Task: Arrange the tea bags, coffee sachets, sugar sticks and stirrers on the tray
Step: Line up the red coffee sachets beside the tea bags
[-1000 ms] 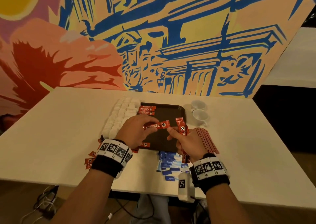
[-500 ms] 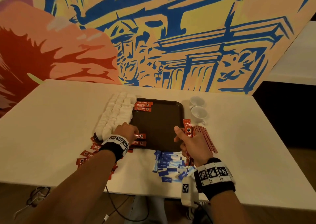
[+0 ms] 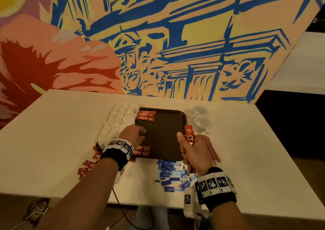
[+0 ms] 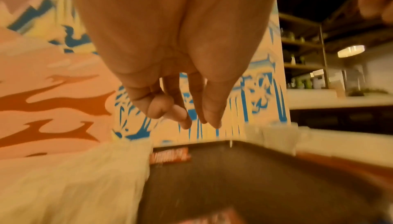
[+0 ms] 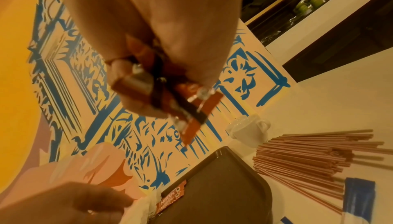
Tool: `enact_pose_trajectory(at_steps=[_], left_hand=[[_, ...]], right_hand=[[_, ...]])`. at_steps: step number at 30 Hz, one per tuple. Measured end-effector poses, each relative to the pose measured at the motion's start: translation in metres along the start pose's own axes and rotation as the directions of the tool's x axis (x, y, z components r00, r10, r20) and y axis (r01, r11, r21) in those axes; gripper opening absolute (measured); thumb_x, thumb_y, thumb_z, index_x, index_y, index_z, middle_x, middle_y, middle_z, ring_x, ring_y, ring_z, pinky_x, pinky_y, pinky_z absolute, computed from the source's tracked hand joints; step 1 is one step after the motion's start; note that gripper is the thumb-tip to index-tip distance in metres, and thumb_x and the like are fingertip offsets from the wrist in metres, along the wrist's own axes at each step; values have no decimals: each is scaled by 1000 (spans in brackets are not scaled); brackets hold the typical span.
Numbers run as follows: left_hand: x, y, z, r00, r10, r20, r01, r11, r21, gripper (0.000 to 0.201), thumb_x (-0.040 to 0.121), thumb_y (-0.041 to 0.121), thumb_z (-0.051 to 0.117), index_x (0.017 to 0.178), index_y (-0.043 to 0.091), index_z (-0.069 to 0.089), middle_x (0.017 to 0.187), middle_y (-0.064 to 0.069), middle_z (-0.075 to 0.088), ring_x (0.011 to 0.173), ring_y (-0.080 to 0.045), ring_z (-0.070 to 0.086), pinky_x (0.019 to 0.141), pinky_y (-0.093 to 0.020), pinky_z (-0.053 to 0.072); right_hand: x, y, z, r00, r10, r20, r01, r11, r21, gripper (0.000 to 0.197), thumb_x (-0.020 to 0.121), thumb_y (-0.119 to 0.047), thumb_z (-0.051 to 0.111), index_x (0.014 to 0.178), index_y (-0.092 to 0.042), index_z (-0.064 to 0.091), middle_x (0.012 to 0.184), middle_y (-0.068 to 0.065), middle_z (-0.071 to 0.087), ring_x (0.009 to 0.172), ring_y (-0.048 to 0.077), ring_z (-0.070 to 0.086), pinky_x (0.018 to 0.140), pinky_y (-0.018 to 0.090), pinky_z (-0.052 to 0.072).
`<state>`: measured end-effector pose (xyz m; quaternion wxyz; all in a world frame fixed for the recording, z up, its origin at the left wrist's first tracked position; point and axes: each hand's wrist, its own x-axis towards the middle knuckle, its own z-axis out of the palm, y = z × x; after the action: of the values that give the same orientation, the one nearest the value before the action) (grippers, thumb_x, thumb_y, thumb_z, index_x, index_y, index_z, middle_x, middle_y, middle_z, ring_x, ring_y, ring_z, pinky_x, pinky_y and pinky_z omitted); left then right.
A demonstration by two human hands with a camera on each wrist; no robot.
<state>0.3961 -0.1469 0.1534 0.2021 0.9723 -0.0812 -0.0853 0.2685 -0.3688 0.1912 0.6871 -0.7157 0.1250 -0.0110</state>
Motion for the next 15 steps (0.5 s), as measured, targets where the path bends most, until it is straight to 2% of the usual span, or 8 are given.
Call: enact_pose_trajectory(at_steps=[3, 5, 6, 8, 10, 13, 15], left_hand=[[-33, 28, -23, 991, 25, -134, -56, 970, -236, 22, 92, 24, 69, 113, 30, 69, 107, 12, 65, 99, -9, 62, 86, -21, 48], [-62, 45, -31, 981, 94, -168, -150, 921, -360, 17, 92, 25, 70, 107, 33, 69, 97, 16, 66, 87, -2, 60, 75, -15, 45], [-78, 52, -33, 976, 144, -165, -200, 889, -411, 16, 91, 26, 71, 106, 32, 70, 94, 16, 67, 85, -2, 61, 75, -16, 47], [-105, 61, -33, 962, 245, -125, -274, 827, -491, 17, 89, 29, 73, 106, 32, 73, 88, 16, 70, 81, -8, 63, 77, -25, 54], [-126, 68, -29, 943, 330, -49, -305, 795, -525, 19, 87, 32, 76, 106, 32, 74, 88, 17, 71, 81, -12, 64, 78, -29, 56], [-147, 76, -21, 904, 421, 68, -332, 794, -509, 23, 82, 42, 79, 102, 31, 74, 93, 14, 73, 83, -8, 65, 80, -28, 55], [-156, 81, -14, 883, 460, 98, -359, 795, -489, 24, 79, 47, 79, 96, 31, 74, 92, 15, 72, 82, -4, 65, 78, -27, 54]], right_hand=[[-14, -4, 2, 999, -13, -42, 16, 997, 76, 40, 95, -48, 63, 80, -12, 57, 61, 6, 46, 46, 13, 39, 42, 26, 32], [-25, -5, 4, 996, -6, -87, 19, 988, 153, 38, 94, -50, 62, 83, -14, 55, 61, 3, 46, 47, 13, 39, 42, 25, 33], [-31, -5, 5, 994, 0, -107, 20, 981, 191, 38, 94, -51, 61, 85, -15, 54, 61, 2, 47, 47, 12, 40, 42, 24, 34], [-42, -4, 6, 991, 3, -134, 33, 963, 266, 41, 90, -56, 60, 84, -16, 54, 62, 1, 48, 48, 12, 41, 44, 24, 37], [-53, -4, 7, 987, 4, -159, 50, 940, 337, 46, 86, -61, 59, 76, -17, 50, 59, 2, 44, 47, 13, 38, 43, 25, 36], [-64, -7, 8, 982, -4, -189, 87, 898, 432, 49, 88, -61, 56, 67, -18, 44, 56, 1, 39, 46, 13, 35, 45, 28, 34], [-69, -11, 11, 980, -7, -197, 105, 863, 493, 49, 89, -61, 55, 65, -19, 45, 56, 0, 38, 47, 13, 35, 47, 29, 33]])
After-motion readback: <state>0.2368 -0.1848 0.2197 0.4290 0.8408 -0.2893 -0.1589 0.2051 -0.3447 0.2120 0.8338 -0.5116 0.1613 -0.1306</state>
